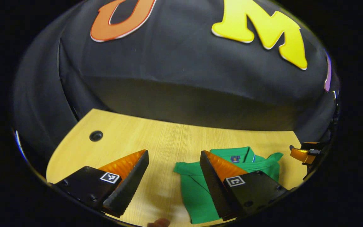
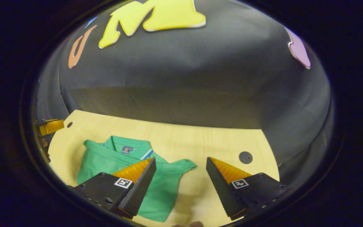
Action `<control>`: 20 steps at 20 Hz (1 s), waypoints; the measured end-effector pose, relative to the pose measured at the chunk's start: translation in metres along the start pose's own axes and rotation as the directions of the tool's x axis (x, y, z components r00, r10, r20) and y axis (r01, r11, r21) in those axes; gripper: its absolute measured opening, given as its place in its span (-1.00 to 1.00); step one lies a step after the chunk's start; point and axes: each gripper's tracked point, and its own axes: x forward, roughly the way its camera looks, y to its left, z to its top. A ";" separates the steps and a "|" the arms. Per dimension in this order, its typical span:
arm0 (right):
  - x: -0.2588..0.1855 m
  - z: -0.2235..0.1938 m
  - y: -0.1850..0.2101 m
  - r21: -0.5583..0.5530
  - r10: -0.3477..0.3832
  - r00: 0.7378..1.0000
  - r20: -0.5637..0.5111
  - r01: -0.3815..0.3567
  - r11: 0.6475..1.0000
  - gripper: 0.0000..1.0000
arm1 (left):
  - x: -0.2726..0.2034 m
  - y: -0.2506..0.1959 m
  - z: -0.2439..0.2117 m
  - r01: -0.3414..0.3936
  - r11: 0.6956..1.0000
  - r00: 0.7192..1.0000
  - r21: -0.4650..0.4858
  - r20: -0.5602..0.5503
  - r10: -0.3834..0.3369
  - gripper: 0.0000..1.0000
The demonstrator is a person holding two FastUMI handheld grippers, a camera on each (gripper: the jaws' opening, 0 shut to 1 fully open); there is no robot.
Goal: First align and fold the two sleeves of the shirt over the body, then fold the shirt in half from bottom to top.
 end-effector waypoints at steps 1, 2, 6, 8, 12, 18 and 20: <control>-0.019 0.013 0.004 0.001 -0.001 0.999 0.046 0.000 1.000 0.94 | -0.018 -0.006 0.018 0.004 1.000 0.999 0.013 0.043 -0.005 1.00; -0.039 0.027 0.008 0.002 -0.004 0.996 0.092 0.004 1.000 0.94 | -0.037 -0.012 0.033 0.008 1.000 0.996 0.026 0.089 -0.011 1.00; -0.130 0.076 0.023 0.025 -0.016 0.966 0.259 0.010 1.000 0.94 | -0.112 -0.040 0.083 0.021 0.996 0.965 0.089 0.259 -0.043 1.00; -0.180 0.089 0.030 0.031 -0.020 0.947 0.320 0.011 0.999 0.94 | -0.160 -0.055 0.107 0.016 0.994 0.944 0.109 0.326 -0.051 1.00; -0.266 0.097 0.049 0.034 -0.016 0.908 0.418 0.002 0.999 0.94 | -0.235 -0.082 0.123 0.017 0.996 0.919 0.091 0.390 -0.051 1.00; -0.351 0.083 0.063 0.057 -0.035 0.858 0.512 0.006 0.998 0.93 | -0.316 -0.096 0.110 0.046 0.999 0.894 0.014 0.445 -0.047 1.00; -0.362 0.074 0.063 0.077 -0.045 0.859 0.510 0.006 0.997 0.87 | -0.328 -0.095 0.107 0.033 0.999 0.886 0.020 0.462 -0.038 1.00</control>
